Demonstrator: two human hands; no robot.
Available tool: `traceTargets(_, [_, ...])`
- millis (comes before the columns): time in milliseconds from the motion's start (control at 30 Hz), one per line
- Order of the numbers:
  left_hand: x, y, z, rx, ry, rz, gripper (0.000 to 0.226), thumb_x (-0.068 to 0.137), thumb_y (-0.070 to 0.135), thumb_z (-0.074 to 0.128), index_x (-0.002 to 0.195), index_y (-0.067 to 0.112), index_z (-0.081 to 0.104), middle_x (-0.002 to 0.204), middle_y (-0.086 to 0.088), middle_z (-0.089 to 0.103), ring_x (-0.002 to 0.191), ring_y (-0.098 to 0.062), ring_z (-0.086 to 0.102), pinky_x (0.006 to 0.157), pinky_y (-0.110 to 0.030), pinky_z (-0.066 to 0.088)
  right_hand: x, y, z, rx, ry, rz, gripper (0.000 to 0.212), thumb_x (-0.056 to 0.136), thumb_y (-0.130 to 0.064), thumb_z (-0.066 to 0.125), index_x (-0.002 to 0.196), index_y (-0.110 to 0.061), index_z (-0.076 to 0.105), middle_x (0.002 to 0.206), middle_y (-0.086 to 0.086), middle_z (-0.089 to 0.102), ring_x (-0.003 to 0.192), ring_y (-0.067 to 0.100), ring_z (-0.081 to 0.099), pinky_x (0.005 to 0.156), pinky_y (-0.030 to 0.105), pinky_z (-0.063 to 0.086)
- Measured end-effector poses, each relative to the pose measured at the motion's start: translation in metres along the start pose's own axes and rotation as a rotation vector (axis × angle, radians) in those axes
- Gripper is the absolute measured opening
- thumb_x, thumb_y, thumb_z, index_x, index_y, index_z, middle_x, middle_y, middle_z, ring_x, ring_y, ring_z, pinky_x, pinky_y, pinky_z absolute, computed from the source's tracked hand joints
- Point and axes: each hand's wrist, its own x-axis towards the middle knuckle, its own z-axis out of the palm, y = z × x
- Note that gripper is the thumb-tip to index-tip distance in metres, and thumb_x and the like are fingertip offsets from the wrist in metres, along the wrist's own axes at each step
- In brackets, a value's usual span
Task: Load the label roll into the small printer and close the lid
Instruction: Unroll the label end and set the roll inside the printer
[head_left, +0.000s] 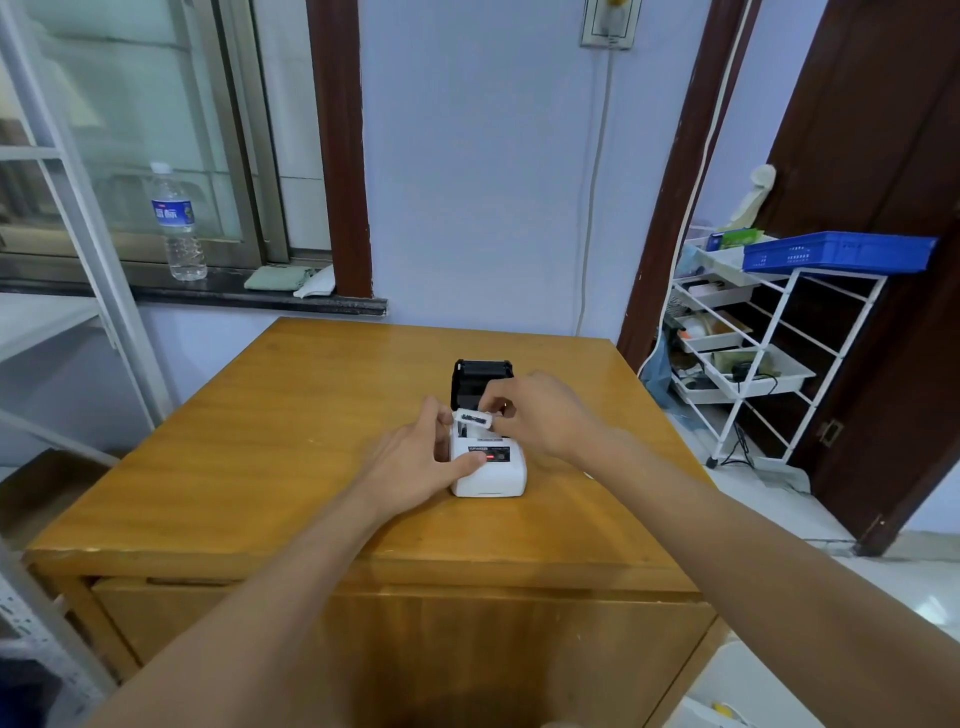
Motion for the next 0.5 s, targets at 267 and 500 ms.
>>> traceTargets(267, [-0.002,0.0,-0.001,0.002,0.012,0.008,0.06,0.083,0.073,0.059,0.119,0.031,0.037,0.096,0.011,0.065,0.076,-0.011,0.065,0.058,-0.032,0.046,-0.033,0.002,0.001,-0.126,0.17,-0.024,0.022,0.099,-0.037,0.057,0.11,-0.035,0.076,0.113,-0.011,0.069,0.098,0.014,0.067,0.072,0.035,0.057])
traceTargets(500, [-0.002,-0.003,0.001,-0.006,0.038,0.021,0.061,0.083,0.074,0.059,0.12,0.031,0.037,0.094,0.01,0.066,0.073,-0.009,0.066,0.06,-0.033,0.049,-0.06,-0.004,0.009,-0.127,0.116,-0.028,0.037,0.102,-0.041,0.047,0.128,-0.032,0.072,0.127,-0.011,0.064,0.121,0.01,0.058,0.082,0.04,0.059])
